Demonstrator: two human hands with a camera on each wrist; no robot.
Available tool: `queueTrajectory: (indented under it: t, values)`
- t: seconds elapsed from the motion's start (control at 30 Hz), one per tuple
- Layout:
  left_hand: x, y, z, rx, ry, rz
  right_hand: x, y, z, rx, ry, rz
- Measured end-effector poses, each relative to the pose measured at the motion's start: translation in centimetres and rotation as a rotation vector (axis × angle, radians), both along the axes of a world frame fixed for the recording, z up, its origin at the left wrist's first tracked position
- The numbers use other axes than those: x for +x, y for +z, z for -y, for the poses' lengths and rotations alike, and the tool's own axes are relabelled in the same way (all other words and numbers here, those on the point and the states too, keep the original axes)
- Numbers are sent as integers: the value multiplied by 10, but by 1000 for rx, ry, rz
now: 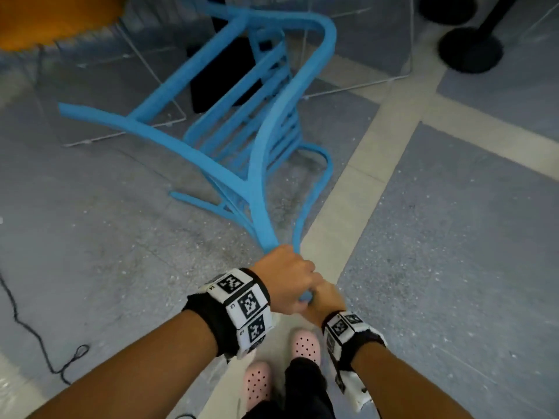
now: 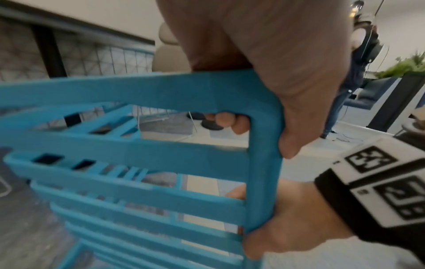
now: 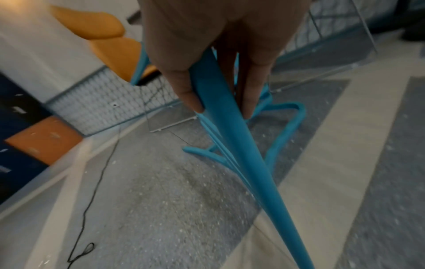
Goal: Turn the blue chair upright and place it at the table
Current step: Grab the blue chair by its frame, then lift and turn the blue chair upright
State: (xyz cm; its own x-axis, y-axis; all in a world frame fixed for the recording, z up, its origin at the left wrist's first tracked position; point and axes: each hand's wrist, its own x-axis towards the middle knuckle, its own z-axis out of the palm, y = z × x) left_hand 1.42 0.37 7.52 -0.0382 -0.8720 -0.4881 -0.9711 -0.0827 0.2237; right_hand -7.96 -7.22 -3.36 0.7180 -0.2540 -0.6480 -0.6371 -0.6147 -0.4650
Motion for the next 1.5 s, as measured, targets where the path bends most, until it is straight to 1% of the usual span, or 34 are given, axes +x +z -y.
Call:
queueTrajectory:
  t: [0.03, 0.07, 0.13, 0.17, 0.23, 0.33, 0.47, 0.57, 0.6, 0.67, 0.73, 0.77, 0.83, 0.9, 0.93, 0.97, 1.03, 1.07, 1.13, 1.17, 1.2, 1.27, 1.37, 1.43, 1.5]
  values:
    - [3, 24, -2, -13, 34, -8, -1, 21, 2, -23, 41, 45]
    - [4, 51, -5, -13, 85, -25, -3, 55, 3, -24, 77, 52]
    - [8, 103, -12, -77, 179, -78, -6, 112, 6, -113, 154, 51]
    - [9, 127, -17, -120, 207, -94, -7, 137, 7, -170, 196, 79]
    - [13, 164, -32, -196, 260, -143, -8, 183, 1, -226, 281, 106]
    - [24, 200, -60, -208, 337, -159, 1, 234, -11, -282, 375, 123]
    - [55, 223, -105, -271, 429, -192, 30, 269, -45, -314, 442, 142]
    - [93, 237, -146, -321, 507, -226, 64, 283, -77, -309, 426, 221]
    - [108, 242, -161, -349, 524, -247, 76, 287, -88, -278, 399, 257]
    - [140, 250, -192, -410, 557, -287, 96, 289, -108, -165, 311, 343]
    - [172, 256, -222, -478, 601, -315, 104, 278, -122, -63, 147, 394]
    - [187, 257, -236, -511, 638, -323, 102, 268, -127, -42, 45, 386]
    - [217, 260, -265, -548, 699, -283, 97, 246, -133, -82, -108, 297]
    - [245, 267, -291, -528, 709, -178, 96, 233, -141, -144, -164, 227]
    - [257, 271, -302, -499, 681, -107, 102, 232, -147, -161, -161, 230]
    - [267, 276, -311, -451, 605, -8, 112, 235, -155, -178, -139, 241]
    - [283, 278, -321, -349, 381, 254, 136, 242, -171, -206, -75, 257]
    - [287, 276, -323, -319, 296, 357, 147, 245, -178, -210, -48, 261]
    - [290, 270, -324, -202, 234, 502, 166, 250, -191, -216, -25, 285]
    - [292, 266, -327, -156, 266, 571, 176, 252, -199, -223, -17, 303]
    - [295, 263, -333, -156, 320, 602, 184, 255, -207, -231, -8, 322]
    - [309, 258, -349, -210, 429, 609, 204, 262, -225, -237, 18, 370]
    - [334, 253, -371, -174, 564, 602, 239, 268, -251, -237, 64, 436]
    - [349, 250, -387, -184, 629, 573, 259, 270, -265, -255, 105, 461]
    - [361, 244, -402, -161, 665, 593, 273, 272, -276, -265, 143, 456]
